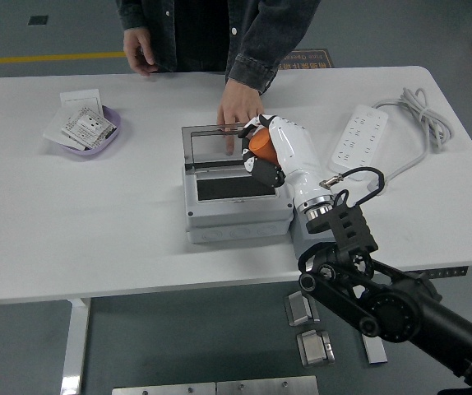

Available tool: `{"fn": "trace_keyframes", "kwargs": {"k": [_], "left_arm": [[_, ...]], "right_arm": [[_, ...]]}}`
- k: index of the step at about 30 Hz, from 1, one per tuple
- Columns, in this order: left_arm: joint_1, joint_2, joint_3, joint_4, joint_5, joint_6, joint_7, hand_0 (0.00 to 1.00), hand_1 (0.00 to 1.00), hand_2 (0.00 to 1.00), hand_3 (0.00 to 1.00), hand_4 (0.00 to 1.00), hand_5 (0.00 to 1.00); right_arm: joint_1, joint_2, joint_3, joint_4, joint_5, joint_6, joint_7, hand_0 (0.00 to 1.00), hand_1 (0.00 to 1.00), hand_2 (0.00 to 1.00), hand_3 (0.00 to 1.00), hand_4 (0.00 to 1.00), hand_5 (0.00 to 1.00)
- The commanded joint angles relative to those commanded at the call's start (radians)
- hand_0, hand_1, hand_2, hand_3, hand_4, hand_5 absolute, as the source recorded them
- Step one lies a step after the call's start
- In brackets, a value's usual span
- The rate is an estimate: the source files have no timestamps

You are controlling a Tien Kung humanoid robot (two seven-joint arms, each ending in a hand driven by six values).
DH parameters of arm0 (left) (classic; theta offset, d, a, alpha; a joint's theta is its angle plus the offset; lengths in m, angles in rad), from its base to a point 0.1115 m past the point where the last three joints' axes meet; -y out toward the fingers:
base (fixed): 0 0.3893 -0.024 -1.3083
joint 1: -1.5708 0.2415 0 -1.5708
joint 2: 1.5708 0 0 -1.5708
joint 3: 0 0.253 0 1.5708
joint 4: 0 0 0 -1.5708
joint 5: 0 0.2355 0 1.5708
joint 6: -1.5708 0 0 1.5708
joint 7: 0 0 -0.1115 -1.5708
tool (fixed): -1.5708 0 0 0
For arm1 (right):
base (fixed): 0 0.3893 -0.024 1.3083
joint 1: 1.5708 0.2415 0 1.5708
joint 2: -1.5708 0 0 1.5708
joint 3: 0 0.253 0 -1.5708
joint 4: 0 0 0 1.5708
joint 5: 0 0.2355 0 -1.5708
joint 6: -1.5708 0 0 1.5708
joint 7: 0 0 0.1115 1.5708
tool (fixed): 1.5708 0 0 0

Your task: Pick up the cylinder from the cube,place it in the box,flap close box

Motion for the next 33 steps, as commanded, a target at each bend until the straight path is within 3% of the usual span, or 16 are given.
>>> {"fn": "trace_keyframes", "kwargs": {"k": [6, 20, 27, 33], "left_arm": [[-0.003, 0.002, 0.000, 0.000, 0.000, 0.000, 0.002, 0.642, 0.639, 0.480, 0.620, 0.681, 0.326], [-0.011, 0.003, 0.001, 0.000, 0.005, -0.001, 0.001, 0.641, 0.638, 0.480, 0.619, 0.682, 0.327], [-0.017, 0.002, 0.000, 0.000, 0.012, -0.003, 0.001, 0.642, 0.638, 0.480, 0.618, 0.682, 0.327], [-0.019, 0.001, 0.001, 0.000, 0.014, -0.004, -0.001, 0.642, 0.639, 0.480, 0.619, 0.684, 0.326]], "right_arm": [[0.042, 0.023, -0.060, -0.089, -0.064, 0.019, -0.053, 0.031, 0.130, 0.248, 0.450, 0.202, 0.002], [0.098, 0.057, -0.161, -0.194, 0.005, 0.025, -0.027, 0.030, 0.127, 0.248, 0.447, 0.213, 0.002], [0.138, 0.069, -0.213, -0.215, 0.053, 0.036, 0.007, 0.031, 0.128, 0.247, 0.448, 0.226, 0.002], [0.152, 0.067, -0.218, -0.241, 0.120, 0.100, 0.081, 0.033, 0.133, 0.247, 0.446, 0.232, 0.002]]}}
